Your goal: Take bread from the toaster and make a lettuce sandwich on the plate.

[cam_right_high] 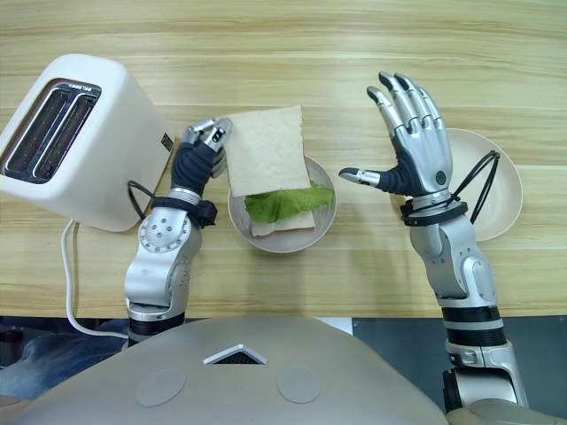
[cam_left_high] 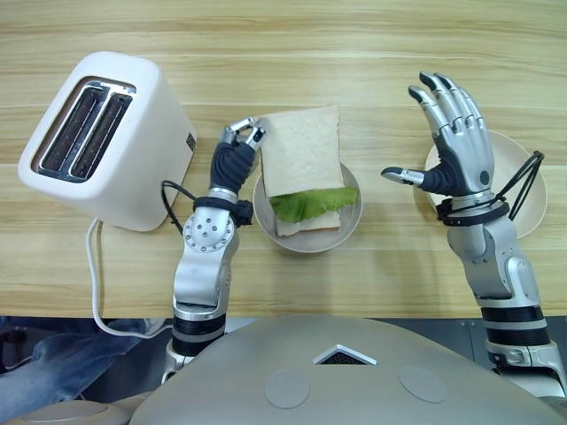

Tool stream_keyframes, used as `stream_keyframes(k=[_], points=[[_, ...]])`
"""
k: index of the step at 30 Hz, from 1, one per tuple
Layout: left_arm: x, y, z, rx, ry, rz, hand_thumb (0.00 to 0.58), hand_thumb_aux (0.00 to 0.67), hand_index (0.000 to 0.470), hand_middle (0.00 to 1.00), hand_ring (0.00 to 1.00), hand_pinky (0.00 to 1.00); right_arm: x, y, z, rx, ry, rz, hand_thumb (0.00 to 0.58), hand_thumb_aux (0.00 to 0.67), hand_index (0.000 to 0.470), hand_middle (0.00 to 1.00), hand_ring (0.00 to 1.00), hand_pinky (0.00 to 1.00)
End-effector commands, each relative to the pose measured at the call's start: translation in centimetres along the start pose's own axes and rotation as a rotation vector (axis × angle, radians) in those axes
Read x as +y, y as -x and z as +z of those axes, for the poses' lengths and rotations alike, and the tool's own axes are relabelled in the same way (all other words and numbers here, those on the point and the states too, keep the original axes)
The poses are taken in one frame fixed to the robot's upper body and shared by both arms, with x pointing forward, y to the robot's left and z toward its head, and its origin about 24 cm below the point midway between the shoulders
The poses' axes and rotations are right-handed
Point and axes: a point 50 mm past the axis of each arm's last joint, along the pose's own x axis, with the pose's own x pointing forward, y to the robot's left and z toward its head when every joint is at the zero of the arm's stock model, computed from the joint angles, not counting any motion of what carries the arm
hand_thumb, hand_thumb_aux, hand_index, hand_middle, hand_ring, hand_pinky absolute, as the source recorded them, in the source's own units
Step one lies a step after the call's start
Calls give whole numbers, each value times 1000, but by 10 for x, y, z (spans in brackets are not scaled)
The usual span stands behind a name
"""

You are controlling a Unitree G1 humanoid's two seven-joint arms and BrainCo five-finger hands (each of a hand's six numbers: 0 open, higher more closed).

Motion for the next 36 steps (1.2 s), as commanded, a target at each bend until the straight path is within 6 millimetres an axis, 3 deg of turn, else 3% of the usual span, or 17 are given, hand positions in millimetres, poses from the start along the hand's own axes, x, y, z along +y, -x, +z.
stream_keyframes(k=[1, 8, 10, 15, 21, 24, 26, 36], points=[[-13, 0, -32, 122, 33, 5, 580, 670, 470, 1000, 1000, 1000, 11, 1, 14, -102, 12, 83, 0, 0, 0, 0, 0, 0], [-23, 7, -46, 188, 41, -13, 580, 670, 470, 1000, 1000, 1000, 41, 8, 43, -251, -30, 225, 0, 0, 0, 0, 0, 0], [-25, 9, -46, 186, 42, -21, 580, 670, 470, 910, 910, 910, 50, 11, 51, -281, -46, 260, 0, 0, 0, 0, 0, 0], [-25, 9, -38, 149, 31, -27, 580, 670, 470, 851, 851, 851, 68, 23, 70, -359, -73, 348, 0, 0, 0, 0, 0, 0], [-11, 3, 1, -35, -11, 28, 580, 670, 470, 678, 678, 678, 63, 19, 66, -346, -57, 322, 0, 0, 0, 0, 0, 0], [2, 0, 15, -114, -76, 90, 580, 670, 470, 663, 663, 663, 59, 17, 66, -339, -56, 300, 0, 0, 0, 0, 0, 0], [-1, 0, 21, -142, -82, 78, 580, 670, 470, 671, 671, 671, 56, 17, 66, -338, -50, 293, 0, 0, 0, 0, 0, 0], [-33, 9, 9, -28, -33, -91, 580, 670, 470, 675, 675, 675, 32, 13, 63, -335, 14, 264, 0, 0, 0, 0, 0, 0]])
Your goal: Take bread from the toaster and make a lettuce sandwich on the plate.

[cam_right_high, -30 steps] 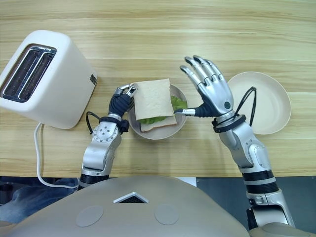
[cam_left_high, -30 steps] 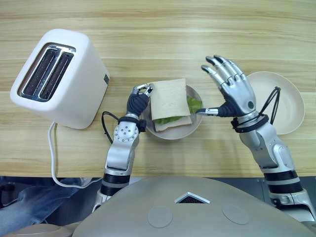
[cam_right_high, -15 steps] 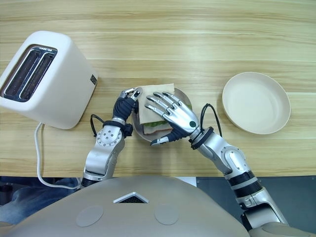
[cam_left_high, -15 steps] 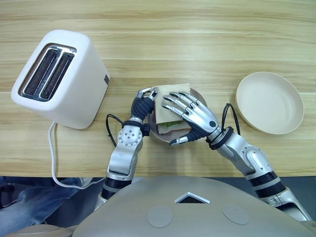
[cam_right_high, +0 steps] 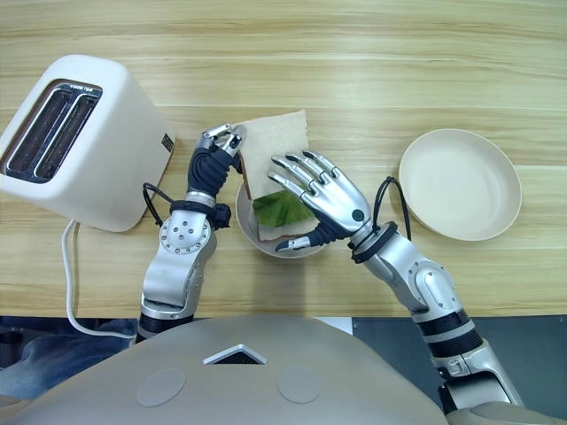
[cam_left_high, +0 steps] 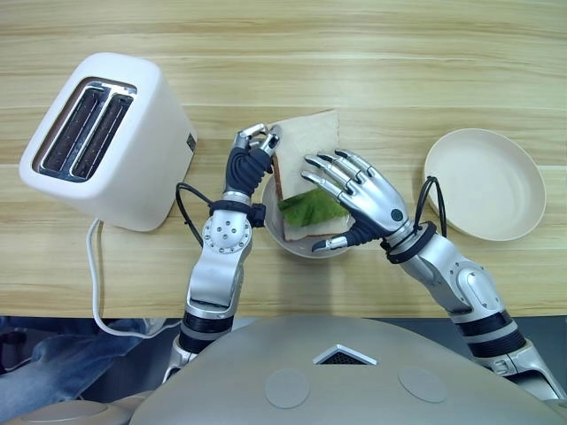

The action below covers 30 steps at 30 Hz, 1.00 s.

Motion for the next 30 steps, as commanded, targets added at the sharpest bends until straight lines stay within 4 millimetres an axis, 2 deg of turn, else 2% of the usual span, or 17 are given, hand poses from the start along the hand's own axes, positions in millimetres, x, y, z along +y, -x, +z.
stream_keyframes(k=[1, 8, 12, 22, 27, 30], points=[[-17, 6, 2, 27, 33, -97, 580, 670, 470, 675, 675, 675, -8, 1, -1, -2, 18, 11, 0, 0, 0, 0, 0, 0], [-16, 9, -5, 90, 50, -121, 580, 670, 470, 678, 678, 678, -17, 4, 3, -9, 30, 16, 0, 0, 0, 0, 0, 0], [-12, 10, -5, 106, 61, -113, 580, 670, 470, 682, 682, 682, -6, 8, 0, 2, 13, 74, 0, 0, 0, 0, 0, 0], [-9, 7, -29, 191, 36, -110, 580, 670, 470, 671, 671, 671, 26, 14, -17, 46, -28, 210, 0, 0, 0, 0, 0, 0], [-11, 5, -46, 256, 9, -144, 580, 670, 470, 667, 667, 667, 27, 15, -16, 23, -25, 226, 0, 0, 0, 0, 0, 0], [-10, 4, -48, 256, 15, -143, 580, 670, 470, 663, 663, 663, 23, 13, -15, 11, -16, 212, 0, 0, 0, 0, 0, 0]])
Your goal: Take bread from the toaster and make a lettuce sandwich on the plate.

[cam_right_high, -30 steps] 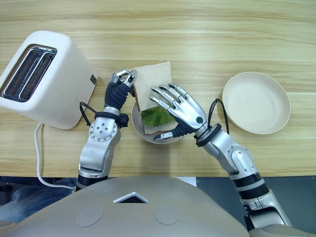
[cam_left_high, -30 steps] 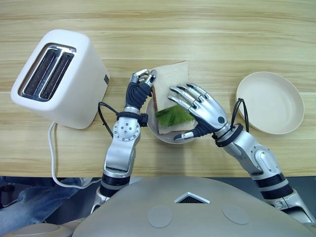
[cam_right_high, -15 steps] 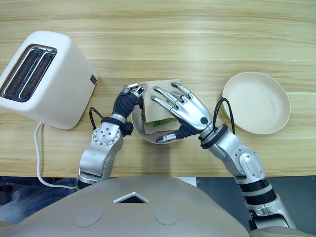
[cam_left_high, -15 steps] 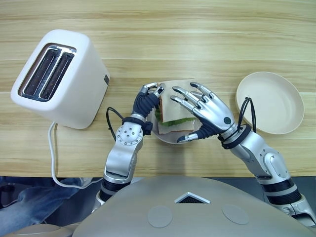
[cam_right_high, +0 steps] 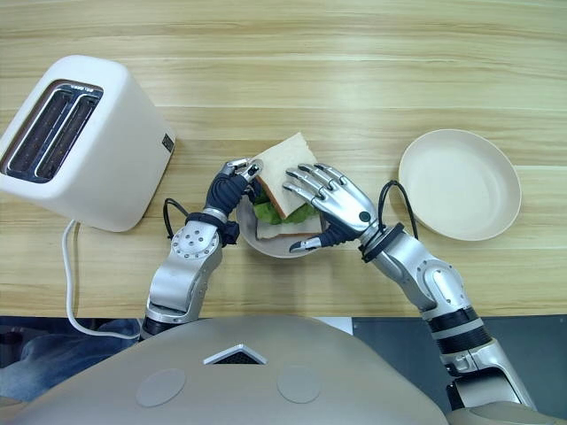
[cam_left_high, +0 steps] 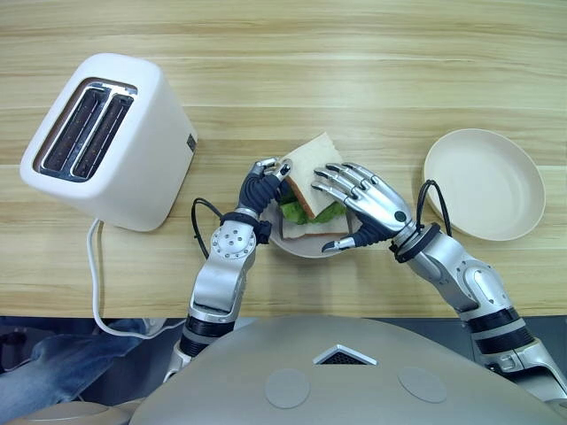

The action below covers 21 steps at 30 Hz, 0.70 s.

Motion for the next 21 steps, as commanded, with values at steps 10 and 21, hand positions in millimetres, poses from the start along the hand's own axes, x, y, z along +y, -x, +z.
stream_keyframes(k=[10, 21], points=[[19, 3, 44, -202, 107, -20, 580, 670, 470, 482, 482, 482, -50, 14, -29, 67, -135, -225, 0, 0, 0, 0, 0, 0], [40, -6, 56, -140, -111, -162, 580, 670, 470, 506, 506, 506, -90, 21, -27, -20, -204, -335, 0, 0, 0, 0, 0, 0]])
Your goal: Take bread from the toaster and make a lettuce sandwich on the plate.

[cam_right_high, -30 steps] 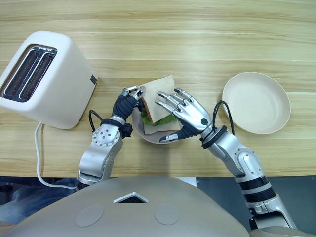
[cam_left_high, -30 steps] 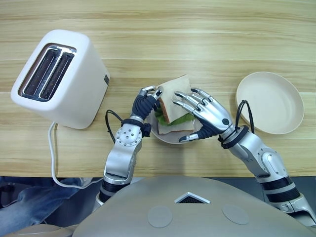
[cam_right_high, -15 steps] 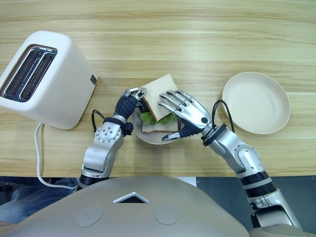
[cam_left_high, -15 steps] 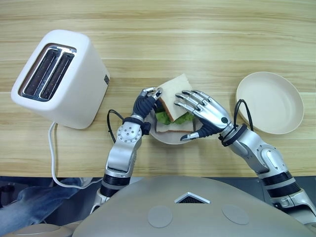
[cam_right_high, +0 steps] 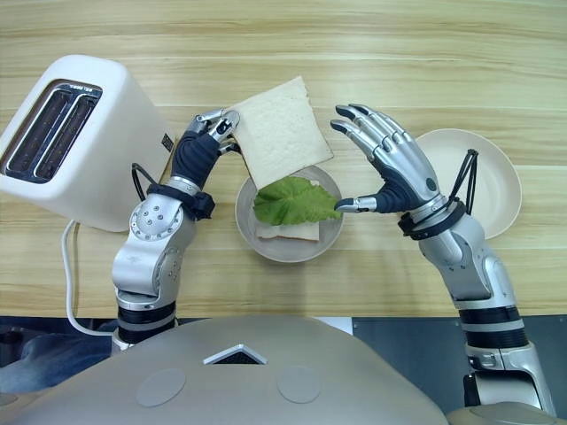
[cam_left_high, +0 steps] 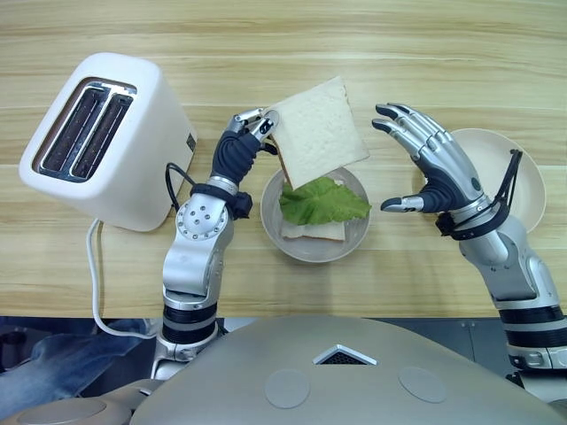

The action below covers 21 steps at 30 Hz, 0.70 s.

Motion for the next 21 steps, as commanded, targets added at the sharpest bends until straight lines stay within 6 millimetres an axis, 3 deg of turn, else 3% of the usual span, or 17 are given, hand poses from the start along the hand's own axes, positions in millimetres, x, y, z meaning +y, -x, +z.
stream_keyframes(k=[1, 7, 11, 16, 21], points=[[11, -11, -12, 117, -115, -120, 580, 670, 470, 525, 525, 525, -12, -5, 13, -72, 16, -14, 0, 0, 0, 0, 0, 0], [24, -25, -25, 211, -187, -244, 580, 670, 470, 549, 549, 549, -10, -9, 24, -128, 23, 8, 0, 0, 0, 0, 0, 0], [20, -26, -30, 234, -158, -324, 580, 670, 470, 545, 545, 545, 12, -13, 24, -142, 34, 104, 0, 0, 0, 0, 0, 0], [8, -20, -18, 190, -58, -407, 580, 670, 470, 518, 518, 518, 46, -12, 15, -124, 64, 251, 0, 0, 0, 0, 0, 0], [-1, -14, -11, 180, -42, -458, 580, 670, 470, 518, 518, 518, 59, -6, 5, -96, 87, 311, 0, 0, 0, 0, 0, 0]])
